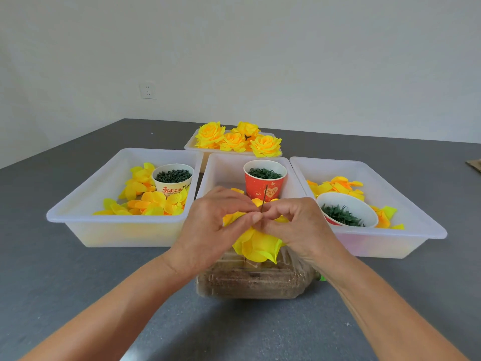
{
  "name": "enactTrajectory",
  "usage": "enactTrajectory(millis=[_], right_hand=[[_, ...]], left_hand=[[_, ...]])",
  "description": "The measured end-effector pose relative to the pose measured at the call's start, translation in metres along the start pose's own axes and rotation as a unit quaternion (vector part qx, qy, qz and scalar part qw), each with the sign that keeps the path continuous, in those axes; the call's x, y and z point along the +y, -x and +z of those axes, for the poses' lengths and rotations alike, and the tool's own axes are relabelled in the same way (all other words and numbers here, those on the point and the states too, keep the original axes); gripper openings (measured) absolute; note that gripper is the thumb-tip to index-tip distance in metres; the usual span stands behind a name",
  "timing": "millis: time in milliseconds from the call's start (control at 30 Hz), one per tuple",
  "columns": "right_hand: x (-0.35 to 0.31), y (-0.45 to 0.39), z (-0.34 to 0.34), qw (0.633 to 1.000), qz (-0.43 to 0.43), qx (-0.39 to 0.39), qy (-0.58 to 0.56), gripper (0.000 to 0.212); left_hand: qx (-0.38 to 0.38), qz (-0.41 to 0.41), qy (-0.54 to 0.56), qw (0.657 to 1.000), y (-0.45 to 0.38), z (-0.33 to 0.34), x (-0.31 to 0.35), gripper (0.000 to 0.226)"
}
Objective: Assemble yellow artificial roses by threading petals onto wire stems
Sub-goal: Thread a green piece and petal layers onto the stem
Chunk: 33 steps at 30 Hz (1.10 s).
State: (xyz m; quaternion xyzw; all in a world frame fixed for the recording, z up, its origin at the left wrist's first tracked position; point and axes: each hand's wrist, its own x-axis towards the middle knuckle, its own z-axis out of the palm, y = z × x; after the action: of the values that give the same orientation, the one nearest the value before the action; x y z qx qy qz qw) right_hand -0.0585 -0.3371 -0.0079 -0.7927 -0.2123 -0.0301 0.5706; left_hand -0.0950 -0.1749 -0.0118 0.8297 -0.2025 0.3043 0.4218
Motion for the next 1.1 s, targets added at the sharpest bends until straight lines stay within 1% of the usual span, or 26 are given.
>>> enactTrajectory(millis=[67,133,200,300,367,433,500,567,767,867,967,1033,1100], right_hand=[[-0.001,0.001,0.0,1.0,-0.002,-0.004,-0.003,0.011],[-0.002,0.002,-0.002,1.0,0.0,-0.011,-0.004,0.015],[-0.001,0.003,-0.005,1.0,0.006,-0.026,-0.001,0.014],[0.002,0.004,-0.008,0.999,0.021,-0.044,0.006,0.01],[0.002,0.006,-0.009,0.998,0.033,-0.039,-0.021,0.014],[0.001,0.006,-0.008,0.999,0.04,-0.017,-0.033,0.018],[0.001,0.005,-0.006,0.999,0.044,0.004,-0.019,0.017],[0.003,0.004,-0.007,0.999,0.05,0.007,-0.01,0.016],[0.007,0.001,-0.009,0.999,0.048,0.0,0.014,0.012],[0.008,0.0,-0.01,0.999,0.039,-0.012,0.034,0.012],[0.009,-0.001,-0.012,0.998,0.03,-0.028,0.041,0.021],[0.009,-0.003,-0.013,0.998,0.028,-0.037,0.047,0.024],[0.006,-0.005,-0.019,0.995,0.031,-0.078,0.052,0.022]], left_hand=[[-0.03,-0.07,0.059,0.995,-0.005,0.008,0.001,0.005],[-0.04,-0.129,0.144,0.98,-0.008,0.013,0.001,0.003],[-0.037,-0.148,0.191,0.97,-0.011,0.015,-0.002,0.01],[-0.064,-0.135,0.208,0.967,-0.013,0.014,-0.006,0.007],[-0.077,-0.115,0.219,0.966,-0.013,0.016,-0.01,0.003],[-0.068,-0.101,0.229,0.966,-0.01,0.018,-0.014,0.003],[-0.052,-0.096,0.235,0.966,-0.008,0.021,-0.017,0.005],[-0.044,-0.092,0.234,0.967,-0.007,0.023,-0.019,0.008],[-0.036,-0.067,0.152,0.985,-0.006,0.024,-0.021,0.01],[-0.029,-0.059,0.135,0.989,-0.005,0.027,-0.024,0.013],[-0.025,-0.051,0.123,0.991,-0.004,0.028,-0.024,0.025],[-0.027,-0.058,0.12,0.991,-0.004,0.027,-0.024,0.025],[-0.032,-0.068,0.127,0.989,-0.003,0.026,-0.023,0.025]])
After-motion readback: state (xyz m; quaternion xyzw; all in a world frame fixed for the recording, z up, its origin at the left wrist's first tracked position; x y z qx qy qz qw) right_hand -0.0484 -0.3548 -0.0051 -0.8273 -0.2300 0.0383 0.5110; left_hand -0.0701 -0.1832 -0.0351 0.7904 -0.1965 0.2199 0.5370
